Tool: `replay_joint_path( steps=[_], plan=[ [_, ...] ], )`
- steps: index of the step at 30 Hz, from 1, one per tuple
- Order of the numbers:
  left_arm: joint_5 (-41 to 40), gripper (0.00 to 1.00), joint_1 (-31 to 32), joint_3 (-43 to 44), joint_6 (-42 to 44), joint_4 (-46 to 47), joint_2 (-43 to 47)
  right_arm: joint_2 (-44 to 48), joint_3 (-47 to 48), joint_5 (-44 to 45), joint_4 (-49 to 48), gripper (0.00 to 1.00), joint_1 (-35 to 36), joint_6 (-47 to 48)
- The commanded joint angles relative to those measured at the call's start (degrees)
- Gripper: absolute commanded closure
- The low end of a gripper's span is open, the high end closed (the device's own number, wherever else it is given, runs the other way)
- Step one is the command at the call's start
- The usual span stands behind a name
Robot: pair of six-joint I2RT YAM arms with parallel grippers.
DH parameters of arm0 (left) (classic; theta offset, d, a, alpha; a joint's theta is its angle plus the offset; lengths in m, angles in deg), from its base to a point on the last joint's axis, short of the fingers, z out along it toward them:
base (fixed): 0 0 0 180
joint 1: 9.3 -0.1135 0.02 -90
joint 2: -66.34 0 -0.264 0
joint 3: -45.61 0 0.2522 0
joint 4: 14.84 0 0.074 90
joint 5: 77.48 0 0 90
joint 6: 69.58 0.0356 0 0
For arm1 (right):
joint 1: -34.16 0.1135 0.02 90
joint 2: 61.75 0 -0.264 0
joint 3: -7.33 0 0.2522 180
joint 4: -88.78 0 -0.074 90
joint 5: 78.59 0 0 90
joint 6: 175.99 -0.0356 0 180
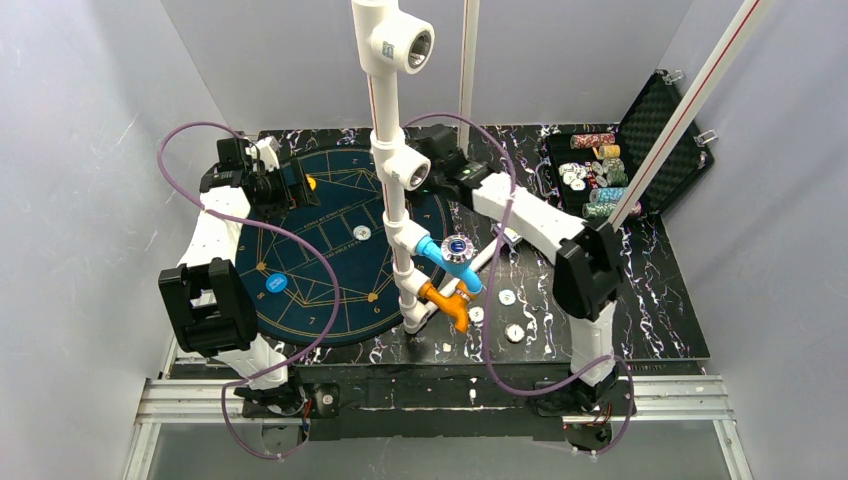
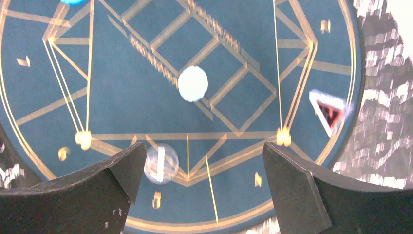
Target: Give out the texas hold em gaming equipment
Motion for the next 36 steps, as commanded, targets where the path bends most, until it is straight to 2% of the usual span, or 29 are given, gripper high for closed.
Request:
replay_joint_path(
  steps=[1,5,9,16,22,36],
  plan=[
    [0.74,0.02,-0.26,1.27,0.8,-1.39,2.18,7.17,-9.28,-1.69,7.78,0.02,-6.06,3.08],
    [0.98,0.02,-0.27,0.6,0.15,-0.42,2.15,15.47,-18.35,-2.38,11.89,0.02,-11.41,7.01],
    [1.45,0.02,-0.31,0.4,-0.17,-0.14,1.84,22.22,-26.21,-0.45,20.55,0.05,-14.52,12.85],
    [1.67,0.02,-0.28,-0.08,-0.19,0.29,1.7,30.91,-43.27,11.49,19.94,0.14,-15.69,15.95],
    [1.53,0.02,-0.33,-0.06,-0.24,0.3,1.82,31.49,-47.96,14.88,20.01,0.18,-15.32,14.58],
    [1.04,0.02,-0.29,-0.56,-0.27,0.35,1.74,28.95,-52.36,20.11,15.93,0.21,-10.06,9.67]
  ],
)
